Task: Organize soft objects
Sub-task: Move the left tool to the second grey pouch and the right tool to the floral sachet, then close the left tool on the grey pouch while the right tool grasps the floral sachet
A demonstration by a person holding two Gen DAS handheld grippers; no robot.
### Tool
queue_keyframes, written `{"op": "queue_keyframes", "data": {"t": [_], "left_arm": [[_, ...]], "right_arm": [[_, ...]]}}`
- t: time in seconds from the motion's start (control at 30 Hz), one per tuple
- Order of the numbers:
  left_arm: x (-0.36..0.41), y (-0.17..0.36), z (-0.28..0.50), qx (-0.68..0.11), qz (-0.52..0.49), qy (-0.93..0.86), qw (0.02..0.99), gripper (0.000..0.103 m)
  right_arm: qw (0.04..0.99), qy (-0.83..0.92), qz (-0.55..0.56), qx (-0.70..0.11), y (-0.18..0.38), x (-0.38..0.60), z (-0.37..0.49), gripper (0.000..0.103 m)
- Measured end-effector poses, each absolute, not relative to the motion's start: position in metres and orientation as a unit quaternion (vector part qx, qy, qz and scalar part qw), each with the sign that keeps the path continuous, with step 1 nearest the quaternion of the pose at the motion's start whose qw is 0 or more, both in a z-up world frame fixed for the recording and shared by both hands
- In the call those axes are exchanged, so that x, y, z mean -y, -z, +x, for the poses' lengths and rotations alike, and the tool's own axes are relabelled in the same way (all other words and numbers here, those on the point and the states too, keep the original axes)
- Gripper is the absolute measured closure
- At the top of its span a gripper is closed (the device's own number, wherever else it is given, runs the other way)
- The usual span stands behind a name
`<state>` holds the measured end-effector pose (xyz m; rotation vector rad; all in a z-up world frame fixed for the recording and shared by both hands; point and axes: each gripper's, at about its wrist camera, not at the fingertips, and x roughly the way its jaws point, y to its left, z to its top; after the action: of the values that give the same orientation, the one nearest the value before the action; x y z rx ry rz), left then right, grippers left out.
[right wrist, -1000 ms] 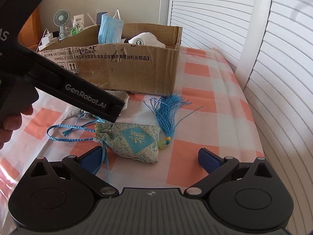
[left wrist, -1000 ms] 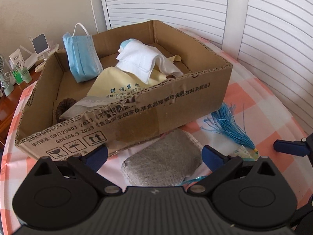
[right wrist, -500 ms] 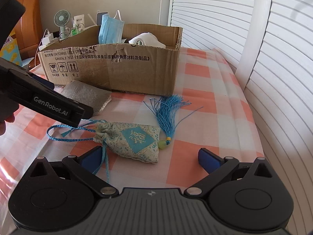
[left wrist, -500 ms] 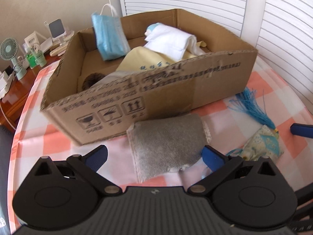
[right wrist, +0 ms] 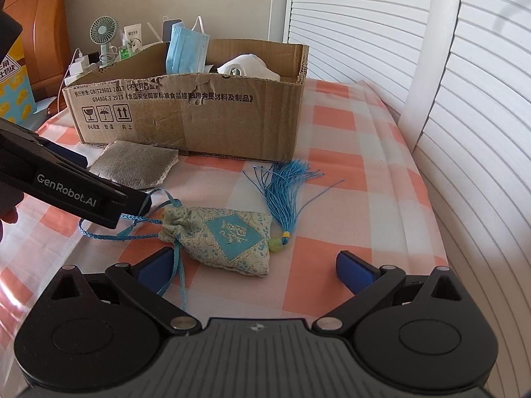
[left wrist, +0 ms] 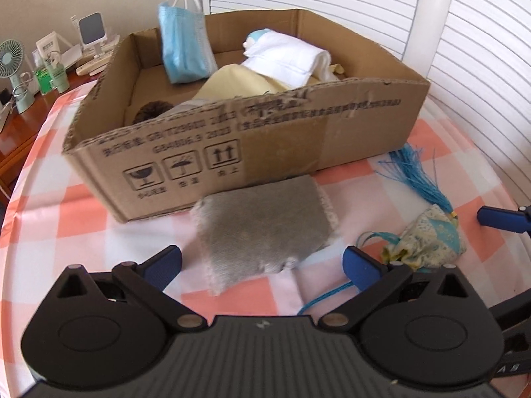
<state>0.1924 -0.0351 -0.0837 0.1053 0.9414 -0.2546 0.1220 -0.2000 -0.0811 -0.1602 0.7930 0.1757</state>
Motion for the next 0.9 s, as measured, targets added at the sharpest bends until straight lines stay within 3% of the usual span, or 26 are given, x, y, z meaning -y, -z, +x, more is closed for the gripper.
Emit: {"op": "queue_keyframes", "data": {"t": [0.9], "left_arm": [[0.02,0.084,0.206,-0.449,0.017,0.054,0.892,0.0]], "right_arm": [[0.908,-0.14,-0.095,-0.382,0.081,0.18,0.12,0.0]]}}
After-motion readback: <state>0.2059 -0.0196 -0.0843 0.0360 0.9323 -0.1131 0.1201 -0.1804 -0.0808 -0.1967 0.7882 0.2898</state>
